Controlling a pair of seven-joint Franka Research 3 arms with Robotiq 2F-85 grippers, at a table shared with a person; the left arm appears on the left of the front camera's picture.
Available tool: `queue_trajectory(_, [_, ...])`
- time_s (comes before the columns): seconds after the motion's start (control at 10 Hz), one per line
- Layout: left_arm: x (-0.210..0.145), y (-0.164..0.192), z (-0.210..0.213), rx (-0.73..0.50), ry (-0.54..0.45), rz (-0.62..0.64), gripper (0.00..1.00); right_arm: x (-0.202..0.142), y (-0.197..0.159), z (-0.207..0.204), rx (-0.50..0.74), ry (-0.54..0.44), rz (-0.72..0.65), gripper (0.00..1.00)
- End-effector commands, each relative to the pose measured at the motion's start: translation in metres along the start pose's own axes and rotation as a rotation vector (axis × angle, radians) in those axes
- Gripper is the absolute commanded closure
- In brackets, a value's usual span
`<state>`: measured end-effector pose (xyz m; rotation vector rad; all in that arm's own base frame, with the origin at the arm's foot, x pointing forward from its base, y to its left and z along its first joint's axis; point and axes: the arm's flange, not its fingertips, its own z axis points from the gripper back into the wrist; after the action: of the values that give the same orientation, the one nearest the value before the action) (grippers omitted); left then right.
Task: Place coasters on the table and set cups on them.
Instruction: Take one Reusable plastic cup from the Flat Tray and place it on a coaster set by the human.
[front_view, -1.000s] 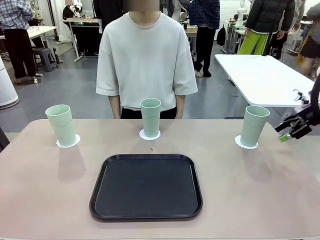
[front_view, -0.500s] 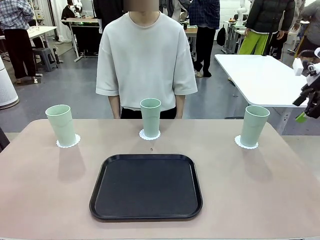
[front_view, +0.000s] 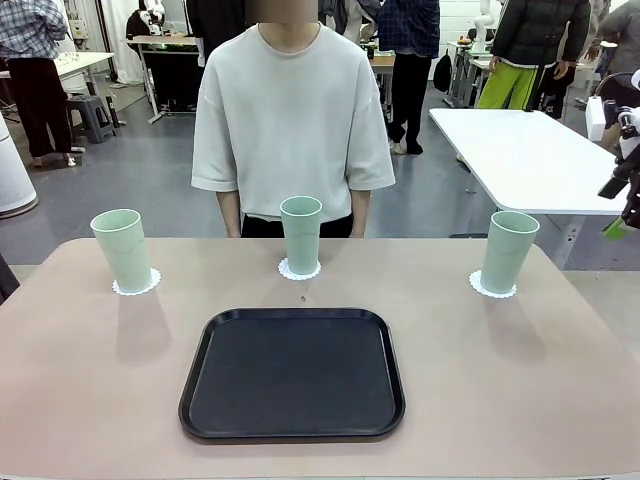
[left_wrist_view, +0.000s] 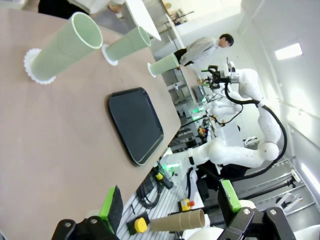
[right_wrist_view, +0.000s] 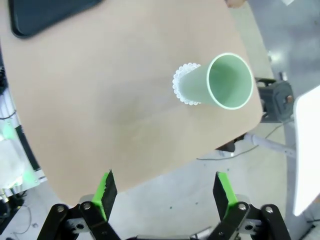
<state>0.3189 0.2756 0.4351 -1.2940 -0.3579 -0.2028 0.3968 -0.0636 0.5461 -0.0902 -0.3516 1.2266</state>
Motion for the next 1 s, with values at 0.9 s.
queue_trajectory(0.9, [0.0, -0.002, 0.001, -0.006, -0.007, -0.002, 0.0, 0.03, 0.0, 0.007, 0.504, 0.079, -0.582, 0.0])
